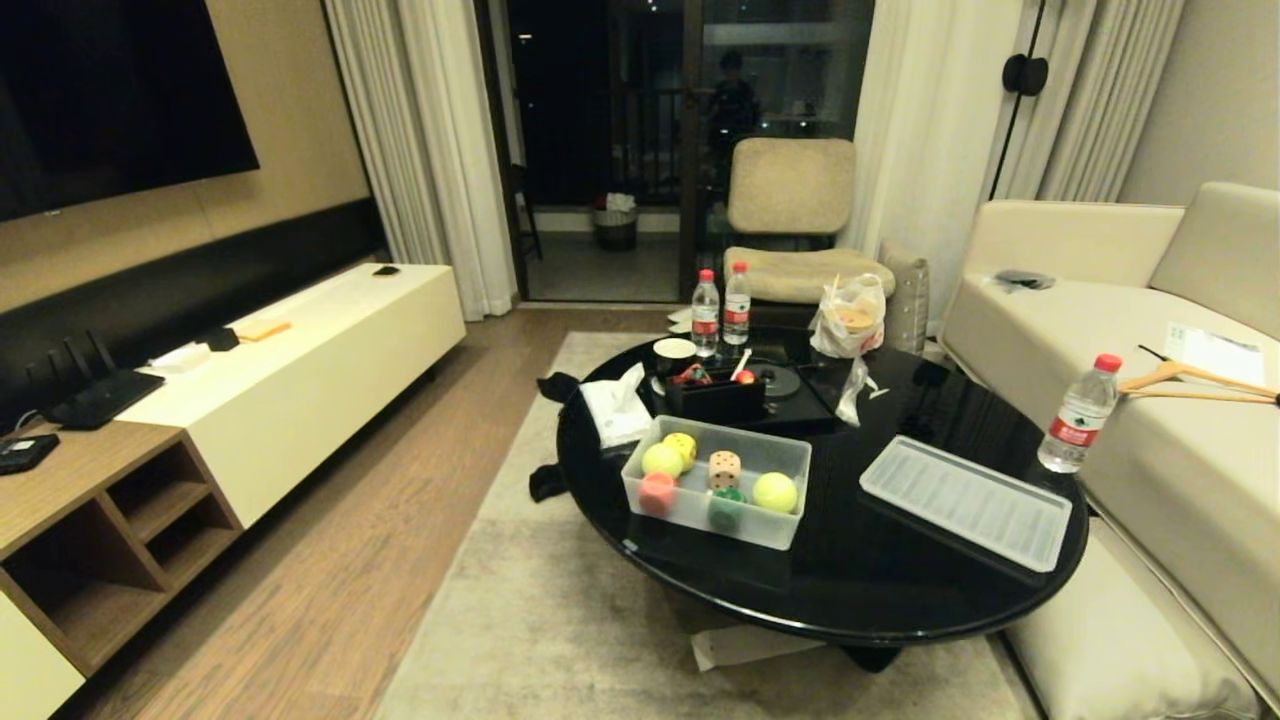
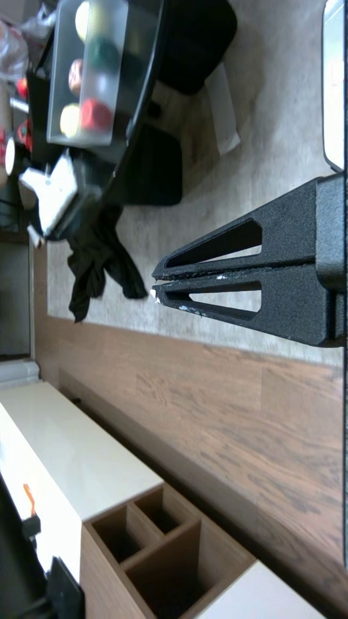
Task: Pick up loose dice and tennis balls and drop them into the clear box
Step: Pick up toys out of the box
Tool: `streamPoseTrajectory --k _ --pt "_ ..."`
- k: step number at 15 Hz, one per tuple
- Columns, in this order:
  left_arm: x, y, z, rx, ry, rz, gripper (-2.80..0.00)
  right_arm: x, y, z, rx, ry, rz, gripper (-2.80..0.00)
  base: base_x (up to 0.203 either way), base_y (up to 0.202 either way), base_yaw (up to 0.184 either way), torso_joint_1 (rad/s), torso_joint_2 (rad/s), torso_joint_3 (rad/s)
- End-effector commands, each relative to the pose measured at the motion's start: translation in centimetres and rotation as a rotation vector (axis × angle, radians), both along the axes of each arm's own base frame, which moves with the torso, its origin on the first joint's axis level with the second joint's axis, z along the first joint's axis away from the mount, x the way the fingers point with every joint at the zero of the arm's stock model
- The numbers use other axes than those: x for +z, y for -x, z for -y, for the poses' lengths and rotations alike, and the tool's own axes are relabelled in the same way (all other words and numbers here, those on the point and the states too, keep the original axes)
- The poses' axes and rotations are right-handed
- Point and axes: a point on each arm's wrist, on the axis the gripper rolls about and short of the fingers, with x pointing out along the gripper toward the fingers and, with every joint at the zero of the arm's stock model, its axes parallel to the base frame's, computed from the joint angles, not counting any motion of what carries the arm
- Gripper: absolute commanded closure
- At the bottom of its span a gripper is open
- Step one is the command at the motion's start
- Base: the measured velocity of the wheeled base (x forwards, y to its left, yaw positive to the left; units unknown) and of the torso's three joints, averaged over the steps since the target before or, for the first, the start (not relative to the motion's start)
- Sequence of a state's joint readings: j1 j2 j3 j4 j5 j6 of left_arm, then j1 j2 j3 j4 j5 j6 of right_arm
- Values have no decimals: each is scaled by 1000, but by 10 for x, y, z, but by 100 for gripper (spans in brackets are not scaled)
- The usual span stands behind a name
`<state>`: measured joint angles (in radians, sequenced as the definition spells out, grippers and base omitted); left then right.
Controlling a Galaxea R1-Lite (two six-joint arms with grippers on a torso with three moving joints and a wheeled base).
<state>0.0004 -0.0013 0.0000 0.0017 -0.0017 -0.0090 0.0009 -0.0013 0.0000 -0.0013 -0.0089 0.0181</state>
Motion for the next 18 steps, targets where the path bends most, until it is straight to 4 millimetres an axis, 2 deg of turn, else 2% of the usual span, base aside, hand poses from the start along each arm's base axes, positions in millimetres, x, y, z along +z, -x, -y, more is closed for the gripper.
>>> streamPoseTrajectory --k 1,18 --pt "0 0 0 1 0 -3 0 0 0 0 0 0 -3 0 0 164 11 10 2 5" --pt "0 0 0 1 0 -3 0 0 0 0 0 0 -2 0 0 177 3 2 3 2"
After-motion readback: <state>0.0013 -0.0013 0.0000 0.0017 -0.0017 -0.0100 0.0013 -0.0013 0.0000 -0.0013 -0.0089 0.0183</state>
